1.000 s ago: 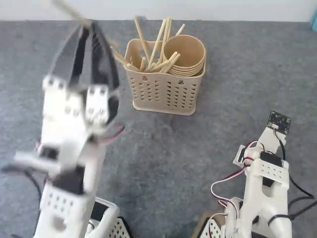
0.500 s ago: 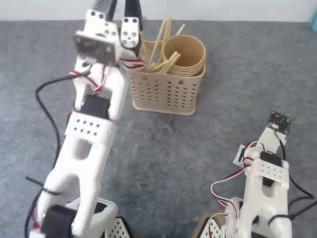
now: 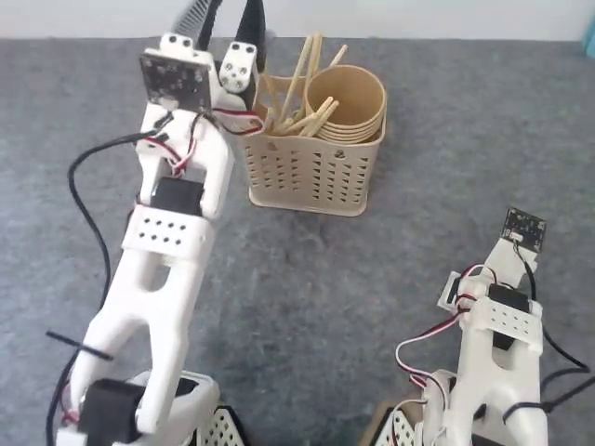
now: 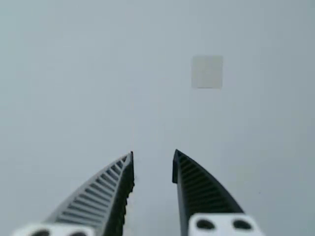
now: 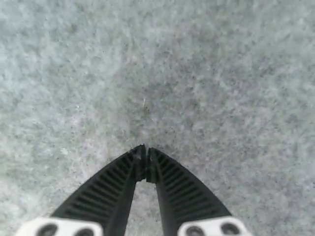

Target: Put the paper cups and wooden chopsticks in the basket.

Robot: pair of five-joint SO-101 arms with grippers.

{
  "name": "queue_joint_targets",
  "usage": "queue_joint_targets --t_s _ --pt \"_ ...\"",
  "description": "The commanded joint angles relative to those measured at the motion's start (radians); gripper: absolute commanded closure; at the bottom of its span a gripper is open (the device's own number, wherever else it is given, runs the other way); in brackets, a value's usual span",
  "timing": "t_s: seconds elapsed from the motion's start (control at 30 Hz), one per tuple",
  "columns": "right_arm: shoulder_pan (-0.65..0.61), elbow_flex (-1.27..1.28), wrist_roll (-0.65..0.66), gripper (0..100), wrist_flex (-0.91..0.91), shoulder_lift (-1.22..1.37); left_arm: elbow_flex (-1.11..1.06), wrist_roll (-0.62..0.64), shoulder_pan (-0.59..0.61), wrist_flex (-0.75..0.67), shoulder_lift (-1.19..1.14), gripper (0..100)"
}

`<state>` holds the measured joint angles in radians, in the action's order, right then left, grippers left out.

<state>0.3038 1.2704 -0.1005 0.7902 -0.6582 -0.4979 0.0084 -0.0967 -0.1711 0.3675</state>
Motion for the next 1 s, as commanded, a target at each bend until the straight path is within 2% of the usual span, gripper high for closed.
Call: queue_joint_targets --t_s 0.0,0.13,0.23,0.37,0.57,0.67,0.73,0.87,0.97 --pt "0.002 -0.006 0.012 99.1 -0.025 -0.024 -0.018 0.018 0.003 -0.020 0.118 87" --pt "0.002 -0.002 0.012 99.1 -0.033 -0.021 -0.062 0.012 0.026 -0.020 0.183 87" --pt "0.002 -0.002 0.012 99.1 -0.031 -0.021 -0.082 0.017 0.115 0.011 0.239 87" --pt "0.002 -0.002 0.012 99.1 -0.030 -0.019 -0.025 0.023 0.265 0.255 0.281 87" --pt "0.002 -0.002 0.012 99.1 -0.030 -0.019 0.130 0.175 0.473 0.672 0.239 87" --pt "0.002 -0.002 0.012 99.1 -0.030 -0.018 0.168 0.166 0.486 0.829 0.175 87" --pt "0.002 -0.002 0.012 99.1 -0.030 -0.018 0.185 0.098 0.483 0.907 0.117 87" --pt "0.002 -0.002 0.012 99.1 -0.030 -0.018 0.193 -0.031 0.457 1.022 -0.014 87" --pt "0.002 -0.002 0.012 99.1 -0.030 -0.018 0.191 -0.077 0.433 1.089 -0.110 87"
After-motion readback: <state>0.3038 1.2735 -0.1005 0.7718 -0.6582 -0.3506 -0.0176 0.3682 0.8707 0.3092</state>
